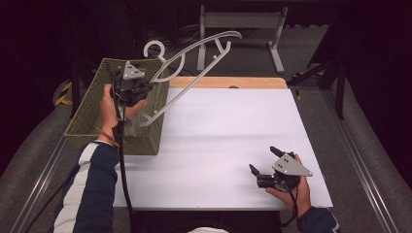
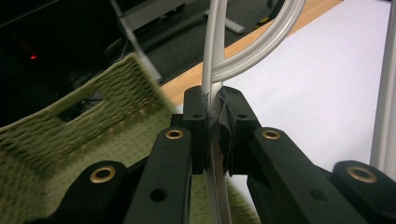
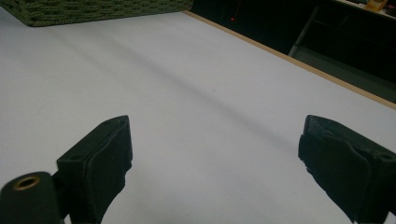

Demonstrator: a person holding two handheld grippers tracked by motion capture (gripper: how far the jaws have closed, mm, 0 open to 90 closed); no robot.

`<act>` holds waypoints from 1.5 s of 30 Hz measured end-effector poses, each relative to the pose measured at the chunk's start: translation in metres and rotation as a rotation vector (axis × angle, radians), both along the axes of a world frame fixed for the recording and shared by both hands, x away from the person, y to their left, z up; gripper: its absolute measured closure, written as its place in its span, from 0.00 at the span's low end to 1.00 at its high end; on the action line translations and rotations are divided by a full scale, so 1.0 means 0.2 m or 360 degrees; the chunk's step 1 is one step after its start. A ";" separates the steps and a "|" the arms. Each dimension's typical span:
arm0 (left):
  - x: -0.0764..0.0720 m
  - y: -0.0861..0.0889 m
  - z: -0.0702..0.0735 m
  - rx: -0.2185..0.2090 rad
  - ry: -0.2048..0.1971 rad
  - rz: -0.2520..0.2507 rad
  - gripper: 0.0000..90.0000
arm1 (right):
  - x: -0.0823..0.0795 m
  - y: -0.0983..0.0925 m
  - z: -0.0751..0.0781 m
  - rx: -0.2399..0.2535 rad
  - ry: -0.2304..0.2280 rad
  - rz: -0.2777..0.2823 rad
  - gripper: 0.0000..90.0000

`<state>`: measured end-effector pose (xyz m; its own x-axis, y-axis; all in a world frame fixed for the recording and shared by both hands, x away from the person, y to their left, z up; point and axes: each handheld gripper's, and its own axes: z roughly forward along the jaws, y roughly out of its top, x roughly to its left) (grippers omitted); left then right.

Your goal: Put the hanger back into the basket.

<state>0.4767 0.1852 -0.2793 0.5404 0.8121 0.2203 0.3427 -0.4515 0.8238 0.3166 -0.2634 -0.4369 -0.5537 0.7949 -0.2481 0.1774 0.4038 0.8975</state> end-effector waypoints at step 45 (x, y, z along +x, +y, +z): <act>0.21 0.54 -0.36 0.0154 0.0212 0.0349 0.90 | 0.02 0.05 -0.04 -0.0057 0.0093 0.0039 0.12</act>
<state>0.5185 0.2933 -0.3514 0.3834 0.8914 0.2415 0.5434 -0.4292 0.7215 0.3204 -0.2536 -0.4455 -0.5874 0.7720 -0.2430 0.2185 0.4403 0.8708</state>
